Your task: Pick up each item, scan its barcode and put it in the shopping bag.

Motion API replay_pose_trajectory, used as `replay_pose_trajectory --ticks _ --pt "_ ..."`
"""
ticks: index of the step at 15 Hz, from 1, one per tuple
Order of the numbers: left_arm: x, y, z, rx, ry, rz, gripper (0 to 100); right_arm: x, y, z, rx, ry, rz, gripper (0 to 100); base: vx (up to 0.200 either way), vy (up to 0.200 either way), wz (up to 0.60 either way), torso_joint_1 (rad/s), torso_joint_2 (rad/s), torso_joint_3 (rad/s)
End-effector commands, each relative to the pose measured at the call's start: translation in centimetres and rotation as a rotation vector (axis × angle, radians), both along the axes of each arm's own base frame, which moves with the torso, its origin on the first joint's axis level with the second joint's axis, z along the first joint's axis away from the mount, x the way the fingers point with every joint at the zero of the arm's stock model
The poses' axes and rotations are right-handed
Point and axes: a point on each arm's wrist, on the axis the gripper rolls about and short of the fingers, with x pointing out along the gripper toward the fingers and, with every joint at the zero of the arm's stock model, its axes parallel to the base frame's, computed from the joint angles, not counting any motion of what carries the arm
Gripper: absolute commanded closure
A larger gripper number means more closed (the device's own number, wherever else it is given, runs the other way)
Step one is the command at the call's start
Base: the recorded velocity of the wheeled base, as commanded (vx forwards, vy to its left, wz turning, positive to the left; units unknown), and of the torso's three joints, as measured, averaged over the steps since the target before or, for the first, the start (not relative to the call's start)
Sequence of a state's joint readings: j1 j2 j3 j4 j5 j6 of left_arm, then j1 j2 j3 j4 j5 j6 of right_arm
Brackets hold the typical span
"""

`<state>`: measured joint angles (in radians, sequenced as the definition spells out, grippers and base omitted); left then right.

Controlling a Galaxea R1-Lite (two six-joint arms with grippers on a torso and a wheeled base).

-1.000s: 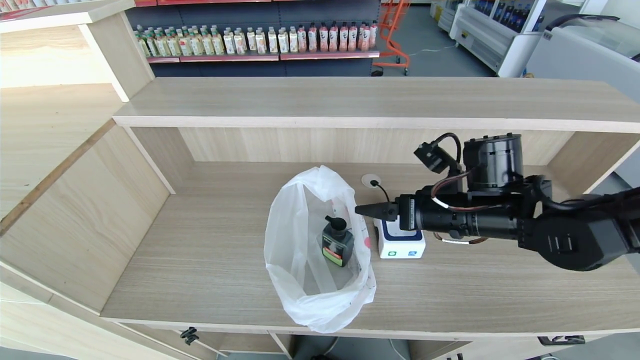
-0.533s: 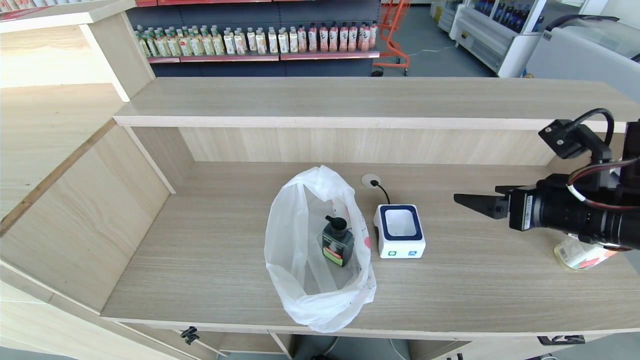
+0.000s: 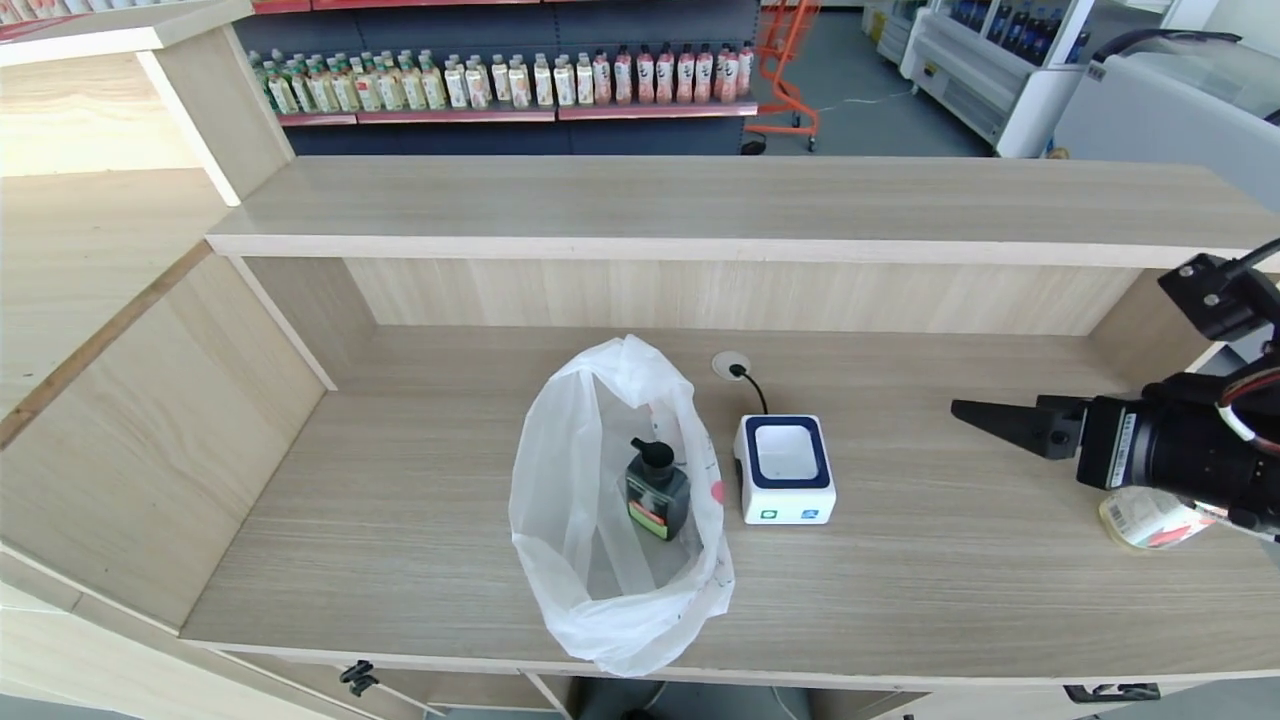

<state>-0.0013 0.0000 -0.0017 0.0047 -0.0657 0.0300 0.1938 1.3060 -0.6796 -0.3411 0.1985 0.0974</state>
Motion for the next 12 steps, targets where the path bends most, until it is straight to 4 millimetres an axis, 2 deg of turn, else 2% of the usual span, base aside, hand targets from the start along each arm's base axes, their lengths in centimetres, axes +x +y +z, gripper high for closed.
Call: replay_pose_trajectory --ticks 1,6,7,10,12 --pt "0.01 0.00 0.00 0.001 0.002 0.000 0 0.01 0.02 0.27 0.035 0.004 -0.010 0 0.000 -0.200 0.00 0.007 0.00 0.002" --pt "0.01 0.00 0.00 -0.002 0.002 0.000 0 0.00 0.05 -0.23 0.061 0.036 -0.018 0 0.000 -0.200 0.00 0.001 0.00 0.001" --pt "0.01 0.00 0.00 -0.001 0.002 0.000 0 -0.09 0.07 -0.23 0.062 0.036 -0.017 0 -0.200 -0.200 0.00 0.002 0.00 0.002" --pt "0.01 0.00 0.00 -0.001 0.002 0.000 0 -0.14 0.05 -0.28 0.062 0.038 -0.017 0 0.000 0.000 0.00 0.000 0.00 0.000" --pt "0.01 0.00 0.00 -0.002 0.002 0.000 0 -0.14 0.05 -0.28 0.062 0.038 -0.017 0 -0.200 0.000 0.00 -0.007 0.00 0.007"
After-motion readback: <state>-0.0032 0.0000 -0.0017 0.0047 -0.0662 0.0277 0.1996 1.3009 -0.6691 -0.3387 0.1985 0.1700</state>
